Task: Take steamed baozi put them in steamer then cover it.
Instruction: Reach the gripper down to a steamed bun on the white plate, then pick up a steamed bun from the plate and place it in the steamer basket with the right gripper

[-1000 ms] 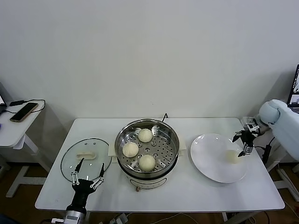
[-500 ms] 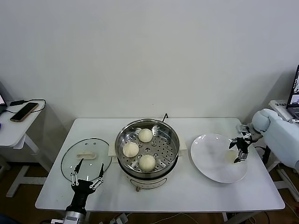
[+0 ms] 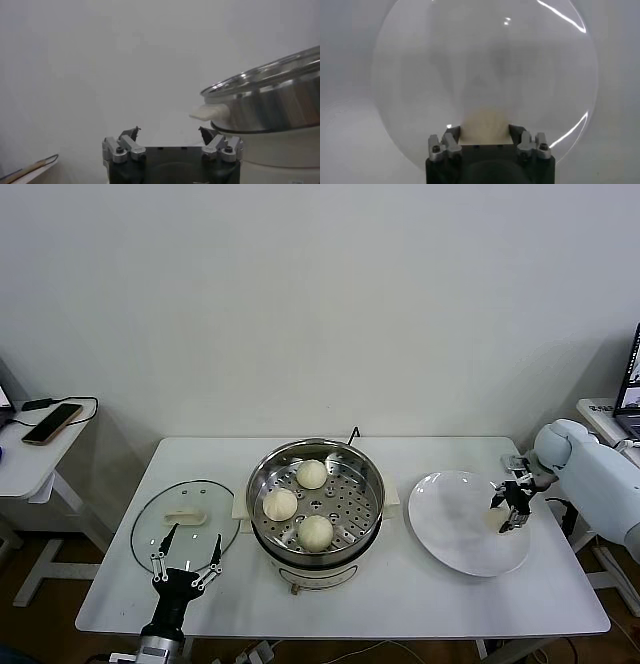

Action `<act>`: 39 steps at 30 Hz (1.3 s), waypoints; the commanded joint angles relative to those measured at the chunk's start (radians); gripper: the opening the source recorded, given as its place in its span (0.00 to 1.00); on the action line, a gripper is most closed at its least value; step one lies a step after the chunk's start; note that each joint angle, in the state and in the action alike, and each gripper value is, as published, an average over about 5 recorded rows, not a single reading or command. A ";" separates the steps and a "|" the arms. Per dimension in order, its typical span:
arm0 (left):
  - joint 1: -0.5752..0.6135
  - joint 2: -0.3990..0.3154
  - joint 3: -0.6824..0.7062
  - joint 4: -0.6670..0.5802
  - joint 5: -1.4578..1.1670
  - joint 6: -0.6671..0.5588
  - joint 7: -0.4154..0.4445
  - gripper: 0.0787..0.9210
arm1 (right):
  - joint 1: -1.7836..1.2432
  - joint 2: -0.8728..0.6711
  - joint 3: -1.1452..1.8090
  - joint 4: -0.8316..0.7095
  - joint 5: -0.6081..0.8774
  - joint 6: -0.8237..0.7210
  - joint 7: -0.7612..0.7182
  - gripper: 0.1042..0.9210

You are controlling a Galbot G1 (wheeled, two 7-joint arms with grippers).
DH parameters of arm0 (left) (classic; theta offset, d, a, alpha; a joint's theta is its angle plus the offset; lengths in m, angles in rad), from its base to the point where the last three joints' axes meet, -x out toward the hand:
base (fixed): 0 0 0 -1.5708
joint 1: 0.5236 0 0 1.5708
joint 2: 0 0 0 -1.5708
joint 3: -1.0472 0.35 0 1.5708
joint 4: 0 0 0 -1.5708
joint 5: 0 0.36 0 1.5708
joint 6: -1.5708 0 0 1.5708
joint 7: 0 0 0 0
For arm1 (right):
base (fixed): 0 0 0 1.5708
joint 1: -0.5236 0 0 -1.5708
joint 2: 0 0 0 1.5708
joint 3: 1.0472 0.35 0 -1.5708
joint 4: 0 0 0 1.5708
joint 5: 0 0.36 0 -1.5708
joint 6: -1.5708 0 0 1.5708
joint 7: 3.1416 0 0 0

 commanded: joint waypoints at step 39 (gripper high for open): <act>-0.008 0.015 0.023 -0.026 -0.002 0.002 -0.005 0.88 | 0.793 0.447 -0.918 0.541 0.851 -0.348 0.040 0.61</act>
